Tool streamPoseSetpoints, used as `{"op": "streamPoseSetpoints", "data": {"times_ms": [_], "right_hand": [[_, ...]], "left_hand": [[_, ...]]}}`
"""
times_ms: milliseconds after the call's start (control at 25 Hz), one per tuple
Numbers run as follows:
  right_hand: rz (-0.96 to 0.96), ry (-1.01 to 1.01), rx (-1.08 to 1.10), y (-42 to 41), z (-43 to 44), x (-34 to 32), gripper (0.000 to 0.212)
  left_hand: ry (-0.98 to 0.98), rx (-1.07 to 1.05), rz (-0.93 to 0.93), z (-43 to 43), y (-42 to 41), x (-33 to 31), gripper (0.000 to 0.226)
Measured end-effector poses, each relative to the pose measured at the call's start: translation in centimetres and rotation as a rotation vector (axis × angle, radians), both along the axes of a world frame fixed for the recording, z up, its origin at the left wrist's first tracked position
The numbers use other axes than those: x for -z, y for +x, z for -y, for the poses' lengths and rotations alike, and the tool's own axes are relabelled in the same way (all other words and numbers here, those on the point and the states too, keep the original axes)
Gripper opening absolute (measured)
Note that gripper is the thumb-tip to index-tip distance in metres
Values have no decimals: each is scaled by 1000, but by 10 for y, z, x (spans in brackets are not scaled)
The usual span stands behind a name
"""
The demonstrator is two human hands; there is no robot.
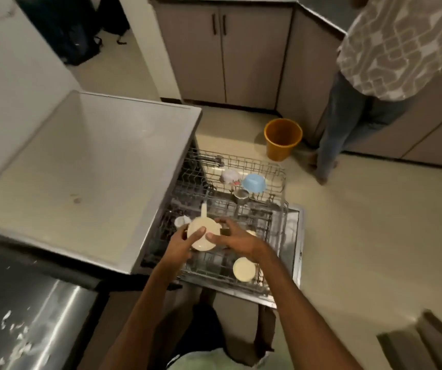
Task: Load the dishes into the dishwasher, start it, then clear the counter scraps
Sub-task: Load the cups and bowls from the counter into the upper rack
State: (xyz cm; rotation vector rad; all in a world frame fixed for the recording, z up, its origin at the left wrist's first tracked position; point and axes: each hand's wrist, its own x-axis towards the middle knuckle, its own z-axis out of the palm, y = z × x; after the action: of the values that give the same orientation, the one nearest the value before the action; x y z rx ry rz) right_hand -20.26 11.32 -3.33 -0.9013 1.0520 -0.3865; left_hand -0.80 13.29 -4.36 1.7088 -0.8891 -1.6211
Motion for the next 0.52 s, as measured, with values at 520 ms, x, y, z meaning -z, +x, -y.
{"op": "streamPoseSetpoints", "data": {"times_ms": [520], "right_hand": [[-742, -64, 172, 28, -33, 143, 58]], "left_hand": [[373, 586, -100, 50, 0, 179, 54]]}}
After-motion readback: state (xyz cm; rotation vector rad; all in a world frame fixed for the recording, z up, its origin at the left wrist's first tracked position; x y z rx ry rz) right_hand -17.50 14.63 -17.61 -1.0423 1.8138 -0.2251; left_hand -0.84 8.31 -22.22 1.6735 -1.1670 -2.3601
